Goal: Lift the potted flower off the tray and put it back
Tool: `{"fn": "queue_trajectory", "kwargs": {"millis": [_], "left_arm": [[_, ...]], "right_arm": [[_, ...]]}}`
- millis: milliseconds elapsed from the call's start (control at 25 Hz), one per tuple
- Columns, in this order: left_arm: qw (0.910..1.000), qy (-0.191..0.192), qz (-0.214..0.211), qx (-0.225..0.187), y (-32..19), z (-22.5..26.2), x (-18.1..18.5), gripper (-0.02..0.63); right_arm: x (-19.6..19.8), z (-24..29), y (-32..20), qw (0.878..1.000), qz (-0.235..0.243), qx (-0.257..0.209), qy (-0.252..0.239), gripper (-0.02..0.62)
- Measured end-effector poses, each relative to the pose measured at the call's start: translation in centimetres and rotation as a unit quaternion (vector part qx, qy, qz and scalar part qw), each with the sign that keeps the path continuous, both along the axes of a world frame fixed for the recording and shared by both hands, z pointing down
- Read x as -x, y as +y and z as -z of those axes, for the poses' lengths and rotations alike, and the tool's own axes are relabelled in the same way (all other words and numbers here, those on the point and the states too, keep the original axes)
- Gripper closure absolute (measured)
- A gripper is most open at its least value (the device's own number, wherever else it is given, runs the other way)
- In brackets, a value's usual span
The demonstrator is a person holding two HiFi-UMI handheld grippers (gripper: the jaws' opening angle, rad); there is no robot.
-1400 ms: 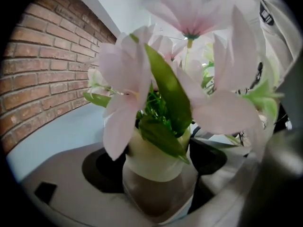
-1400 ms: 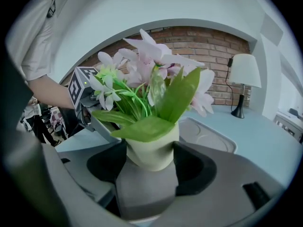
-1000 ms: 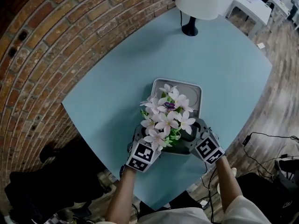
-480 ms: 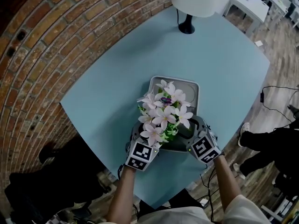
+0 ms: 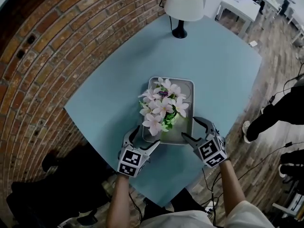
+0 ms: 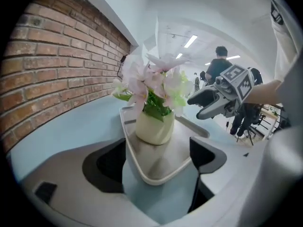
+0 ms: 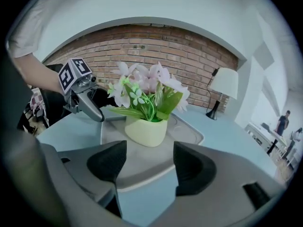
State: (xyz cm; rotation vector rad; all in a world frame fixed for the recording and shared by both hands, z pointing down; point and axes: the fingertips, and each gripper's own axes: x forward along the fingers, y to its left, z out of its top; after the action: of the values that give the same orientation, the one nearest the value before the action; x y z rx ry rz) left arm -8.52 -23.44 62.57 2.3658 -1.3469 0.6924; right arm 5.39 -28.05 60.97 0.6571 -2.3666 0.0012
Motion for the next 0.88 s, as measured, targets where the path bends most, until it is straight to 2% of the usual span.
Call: {"fn": "queue_trajectory", "kwargs": {"millis": [160,280,360,560,680,760,880], "left_arm": [[0.9998,-0.003,-0.019,-0.003,2.4,1.8,-0.1,0.155],[0.9991,-0.010,-0.040,-0.011,4.2,3.3,-0.7,0.158],[0.9982,-0.012,-0.056,-0.019,5.4,4.7,-1.1,0.187],[0.9925,-0.036,-0.095,-0.068,8.3,9.2,-1.9,0.241],[0.9872,-0.049,-0.110,-0.105,9.9,12.0,-2.4,0.301],[0.9841,-0.062,-0.120,-0.116,11.4,13.5,-2.5,0.317],[0.9790,-0.079,-0.141,-0.124,13.6,15.2,-2.7,0.347]], "right_arm": [[-1.8,2.4,2.3,0.999,-0.041,-0.005,-0.004,0.262],[-2.6,4.4,4.7,0.998,-0.054,-0.011,-0.011,0.272],[-2.9,5.7,6.3,0.998,-0.060,-0.019,-0.012,0.284],[-3.4,9.4,10.8,0.994,-0.095,-0.047,-0.017,0.306],[-3.5,11.7,12.9,0.990,-0.119,-0.065,-0.026,0.338],[-3.1,13.0,14.6,0.989,-0.121,-0.079,-0.027,0.355],[-2.5,15.4,17.7,0.987,-0.116,-0.110,-0.028,0.456]]}}
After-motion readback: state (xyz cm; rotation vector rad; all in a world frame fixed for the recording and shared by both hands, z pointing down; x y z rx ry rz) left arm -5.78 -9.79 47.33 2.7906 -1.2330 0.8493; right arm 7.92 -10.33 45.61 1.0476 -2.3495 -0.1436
